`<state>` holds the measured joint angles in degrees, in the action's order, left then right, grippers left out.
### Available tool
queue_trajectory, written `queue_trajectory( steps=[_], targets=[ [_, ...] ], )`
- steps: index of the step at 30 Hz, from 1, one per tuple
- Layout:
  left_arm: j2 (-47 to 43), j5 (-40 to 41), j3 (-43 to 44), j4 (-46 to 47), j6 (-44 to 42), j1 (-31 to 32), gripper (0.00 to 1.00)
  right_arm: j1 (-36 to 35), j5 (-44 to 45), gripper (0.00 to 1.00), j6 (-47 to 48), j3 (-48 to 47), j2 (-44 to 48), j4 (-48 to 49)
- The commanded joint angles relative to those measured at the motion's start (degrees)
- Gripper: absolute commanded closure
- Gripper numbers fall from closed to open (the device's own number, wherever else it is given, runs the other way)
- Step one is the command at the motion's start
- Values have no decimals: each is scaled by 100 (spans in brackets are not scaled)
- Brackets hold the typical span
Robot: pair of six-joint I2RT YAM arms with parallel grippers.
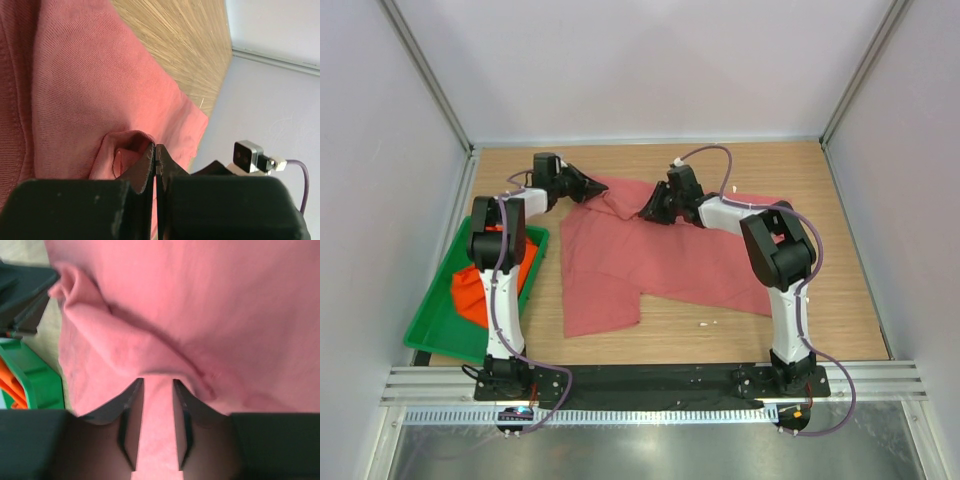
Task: Fold and stack the t-shirts
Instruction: Fold the tshirt
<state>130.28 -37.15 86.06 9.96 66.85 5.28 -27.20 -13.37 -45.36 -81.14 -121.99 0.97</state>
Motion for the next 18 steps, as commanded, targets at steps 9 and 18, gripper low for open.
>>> queue_trajectory(
  steps=[9, 18],
  targets=[
    [-205, -56, 33, -2, -84, -62, 100, -268, 352, 71, -551, 292, 300, 412],
    [-292, -73, -63, 33, -58, -62, 100, -303, 510, 70, -974, 11, -193, 536]
  ],
)
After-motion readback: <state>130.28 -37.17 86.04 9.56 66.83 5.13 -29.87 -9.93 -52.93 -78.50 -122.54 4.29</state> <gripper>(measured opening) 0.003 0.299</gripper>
